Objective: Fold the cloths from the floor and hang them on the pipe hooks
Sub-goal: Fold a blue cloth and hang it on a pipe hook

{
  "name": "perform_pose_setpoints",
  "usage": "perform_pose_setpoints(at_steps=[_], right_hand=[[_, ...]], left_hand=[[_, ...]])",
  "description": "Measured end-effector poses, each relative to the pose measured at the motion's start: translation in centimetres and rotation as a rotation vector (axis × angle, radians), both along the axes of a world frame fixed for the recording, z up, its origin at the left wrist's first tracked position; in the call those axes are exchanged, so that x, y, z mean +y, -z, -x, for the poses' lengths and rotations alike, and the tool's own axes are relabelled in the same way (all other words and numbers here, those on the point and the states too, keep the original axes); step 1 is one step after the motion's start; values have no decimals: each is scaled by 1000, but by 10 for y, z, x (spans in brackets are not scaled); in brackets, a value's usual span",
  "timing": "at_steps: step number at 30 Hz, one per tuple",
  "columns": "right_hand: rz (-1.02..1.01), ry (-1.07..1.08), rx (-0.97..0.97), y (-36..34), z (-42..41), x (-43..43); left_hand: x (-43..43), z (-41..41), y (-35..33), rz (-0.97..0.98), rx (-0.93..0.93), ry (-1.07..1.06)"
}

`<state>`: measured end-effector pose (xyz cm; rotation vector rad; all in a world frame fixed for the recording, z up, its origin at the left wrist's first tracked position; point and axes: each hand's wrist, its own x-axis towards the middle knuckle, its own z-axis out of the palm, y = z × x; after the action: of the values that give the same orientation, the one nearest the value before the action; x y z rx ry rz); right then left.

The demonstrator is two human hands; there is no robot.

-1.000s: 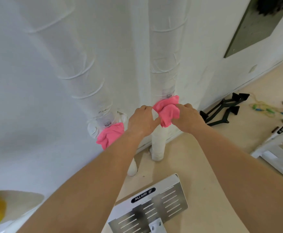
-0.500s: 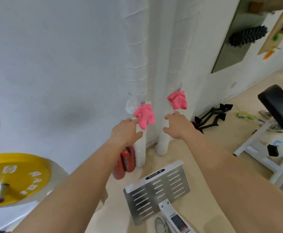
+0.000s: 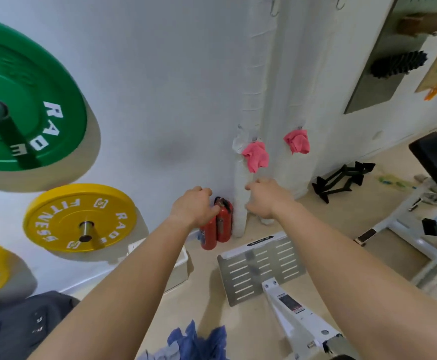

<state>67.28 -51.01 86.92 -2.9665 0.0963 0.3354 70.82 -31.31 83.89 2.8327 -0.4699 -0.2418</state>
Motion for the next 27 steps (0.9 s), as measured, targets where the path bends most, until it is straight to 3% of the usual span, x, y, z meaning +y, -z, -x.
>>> perform_pose_setpoints(at_steps=[9, 20, 27], right_hand=[[-116, -119, 130, 105, 79, 63], [-174, -106, 445, 313, 186, 135], [-165, -142, 567, 508, 227, 222]], left_hand=[[65, 112, 87, 6, 148, -192], [155, 235, 286, -53, 474, -309], [240, 276, 471, -13, 559, -369]])
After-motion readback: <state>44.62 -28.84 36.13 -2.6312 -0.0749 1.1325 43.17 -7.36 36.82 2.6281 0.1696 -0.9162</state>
